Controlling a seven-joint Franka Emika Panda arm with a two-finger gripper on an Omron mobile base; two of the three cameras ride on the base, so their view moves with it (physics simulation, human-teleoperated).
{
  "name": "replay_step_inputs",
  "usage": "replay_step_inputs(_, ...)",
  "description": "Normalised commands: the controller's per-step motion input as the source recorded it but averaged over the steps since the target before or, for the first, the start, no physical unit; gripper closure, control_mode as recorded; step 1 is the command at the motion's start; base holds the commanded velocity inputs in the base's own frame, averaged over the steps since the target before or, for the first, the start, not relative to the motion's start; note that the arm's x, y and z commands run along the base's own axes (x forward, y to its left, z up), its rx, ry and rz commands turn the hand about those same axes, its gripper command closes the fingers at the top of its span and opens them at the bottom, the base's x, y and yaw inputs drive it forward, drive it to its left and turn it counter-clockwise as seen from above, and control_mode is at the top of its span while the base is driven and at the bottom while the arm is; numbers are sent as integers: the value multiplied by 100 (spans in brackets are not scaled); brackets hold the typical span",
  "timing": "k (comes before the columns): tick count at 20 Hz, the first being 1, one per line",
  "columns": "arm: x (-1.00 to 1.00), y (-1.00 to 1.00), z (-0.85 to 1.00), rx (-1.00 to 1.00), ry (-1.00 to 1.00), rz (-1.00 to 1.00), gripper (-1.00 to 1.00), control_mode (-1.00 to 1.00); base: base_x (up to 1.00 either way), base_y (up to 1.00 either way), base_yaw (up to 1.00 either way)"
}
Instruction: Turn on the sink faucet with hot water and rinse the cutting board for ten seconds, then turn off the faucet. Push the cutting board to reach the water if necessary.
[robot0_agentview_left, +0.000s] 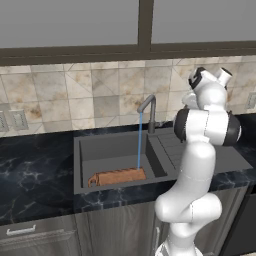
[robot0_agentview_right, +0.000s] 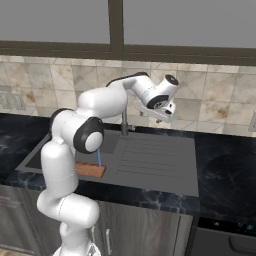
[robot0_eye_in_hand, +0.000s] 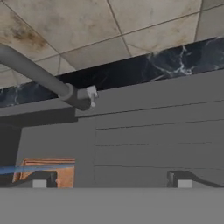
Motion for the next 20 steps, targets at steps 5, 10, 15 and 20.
replay_step_inputs(5,-15,35,-8,0,-2,17,-100,-100,0,0,0)
replay_step_inputs(10,-5,37,-11,0,-4,12,-100,-100,0,0,0)
replay_step_inputs(15,0,28,-10,0,-1,6,-100,-100,0,0,0)
replay_step_inputs(20,12,1,-18,0,-4,0,-100,-100,0,0,0)
